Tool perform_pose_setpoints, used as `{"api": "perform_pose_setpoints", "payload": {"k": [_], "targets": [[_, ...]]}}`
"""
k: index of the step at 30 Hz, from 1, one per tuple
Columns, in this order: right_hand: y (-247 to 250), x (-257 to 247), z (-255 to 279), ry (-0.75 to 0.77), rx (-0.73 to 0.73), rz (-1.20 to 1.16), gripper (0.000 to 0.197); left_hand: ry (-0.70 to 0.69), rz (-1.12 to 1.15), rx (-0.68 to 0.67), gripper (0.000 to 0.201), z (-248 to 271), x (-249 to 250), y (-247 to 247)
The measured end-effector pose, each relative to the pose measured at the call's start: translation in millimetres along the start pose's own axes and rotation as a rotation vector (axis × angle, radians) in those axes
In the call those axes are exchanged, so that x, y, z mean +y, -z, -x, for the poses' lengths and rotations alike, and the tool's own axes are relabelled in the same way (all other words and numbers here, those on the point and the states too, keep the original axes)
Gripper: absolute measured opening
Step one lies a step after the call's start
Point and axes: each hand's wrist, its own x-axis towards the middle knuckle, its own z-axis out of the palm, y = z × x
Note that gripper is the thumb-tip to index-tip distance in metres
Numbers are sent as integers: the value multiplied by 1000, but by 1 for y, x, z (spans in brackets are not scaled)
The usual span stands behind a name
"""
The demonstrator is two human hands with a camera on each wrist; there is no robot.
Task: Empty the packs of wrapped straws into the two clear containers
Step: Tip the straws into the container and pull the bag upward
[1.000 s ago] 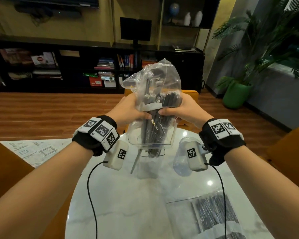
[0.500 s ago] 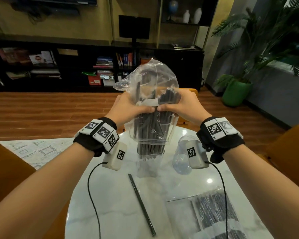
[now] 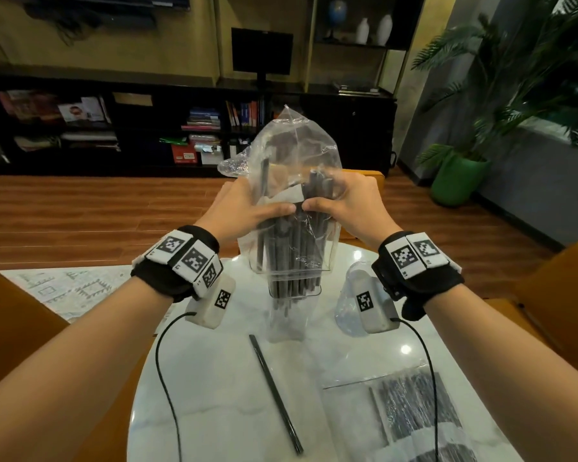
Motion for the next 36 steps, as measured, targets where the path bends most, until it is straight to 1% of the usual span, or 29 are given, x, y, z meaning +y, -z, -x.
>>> {"api": "perform_pose_setpoints", "payload": {"k": [2,3,4,7,8,9,11,13,14,16,18,20,22,24,25,27,30,32,34,36], "targets": [[0,-1,2,-7,22,-27,35,11,2,-50,24,2,-1,1],[-1,-1,3,-22,23,-54,34,32,20,-56,29,1,-3,1],[-2,-1,5,-40,17,-85,33,48,43,-50,33,1,-2,0],[-8,-2,8,-72,-12,-100,30,81,88,2,31,-3,-4,-4],[-11,-2,9,-79,-23,-92,28,101,121,1,33,-4,-4,-6],[-12,-1,10,-88,-34,-83,26,131,159,-21,38,-5,-7,-8],[-12,3,12,-120,-56,-65,24,192,223,-105,51,-6,-15,-11],[-8,6,14,-140,-80,-34,25,239,241,-181,57,-5,-22,-11],[-5,7,14,-131,-87,7,26,253,245,-191,57,-5,-24,-10],[1,6,12,-91,-100,77,32,254,238,-154,50,-5,-24,-8],[5,0,10,-62,-98,72,37,230,211,-77,45,-7,-21,-6],[6,-6,7,-40,-45,49,36,192,159,-31,44,-10,-16,-3],[6,-9,5,-40,26,23,28,151,121,-125,44,-10,-11,0],[5,-10,5,-59,64,10,25,142,145,-221,45,-9,-12,-2],[4,-10,6,-61,63,13,27,159,165,-213,45,-8,-14,-4],[2,-10,10,-68,24,29,32,187,180,-117,45,-6,-17,-10],[5,-9,10,-94,-85,160,28,157,114,33,36,-4,-17,-11],[9,-7,7,-129,-136,221,16,106,32,48,24,-1,-12,-10],[12,-8,5,-145,-130,219,4,78,-70,21,16,1,-7,-10],[12,-10,4,-127,-96,220,17,78,-81,3,19,0,-6,-9]]}}
